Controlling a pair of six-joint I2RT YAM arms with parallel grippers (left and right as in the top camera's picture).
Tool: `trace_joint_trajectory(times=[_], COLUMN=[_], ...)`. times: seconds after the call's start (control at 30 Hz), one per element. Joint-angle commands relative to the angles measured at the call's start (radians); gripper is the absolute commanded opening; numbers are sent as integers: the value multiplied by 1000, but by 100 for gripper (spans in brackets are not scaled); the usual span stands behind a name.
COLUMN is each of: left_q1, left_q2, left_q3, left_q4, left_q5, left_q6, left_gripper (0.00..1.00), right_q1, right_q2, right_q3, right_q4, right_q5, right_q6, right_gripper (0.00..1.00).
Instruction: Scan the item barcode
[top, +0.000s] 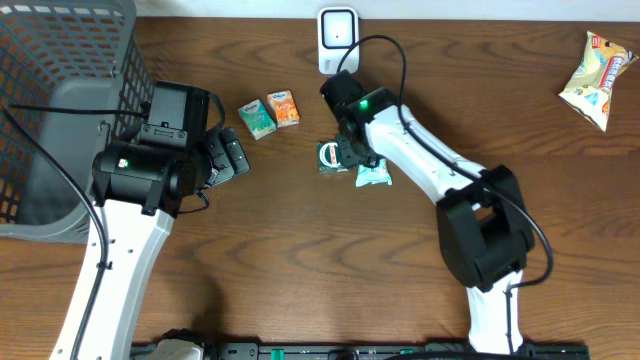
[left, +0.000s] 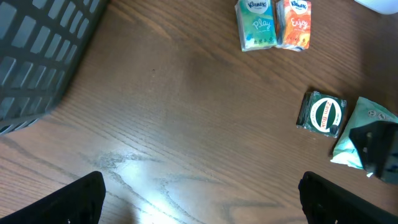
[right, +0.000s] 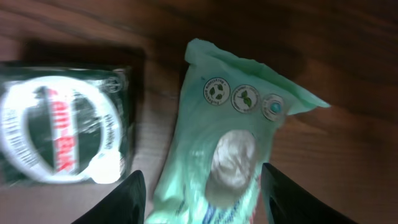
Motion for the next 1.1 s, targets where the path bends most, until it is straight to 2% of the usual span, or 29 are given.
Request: trace_joint_trajectory(times=[0.0,0.33,0.63,0.77,0.93,1.07], left_q1=[4,4,4,4,4,4], left_q2=[-3,-3,-3,-3,-3,-3], left_q3=[3,3,3,3,3,3], left_q4=[-3,-3,-3,-3,-3,-3], left_q5=[-10,-10,-10,-10,-10,-10], left_q6=[-1,-1,-1,-1,-1,-1], left_gripper=[98,98,98,98,98,98], right_q1=[9,6,-1,-1,-7,-31], right_q2=[44,111,163,163,154,137], right_q3=[9,6,4,6,58,166], right_q4=[10,0,-18,-23,-87,-180], right_q5=[71,157,153,149,139,39], right_q6=[21,20,21,21,21,-16], right_gripper=[54,50,38,22,18,13])
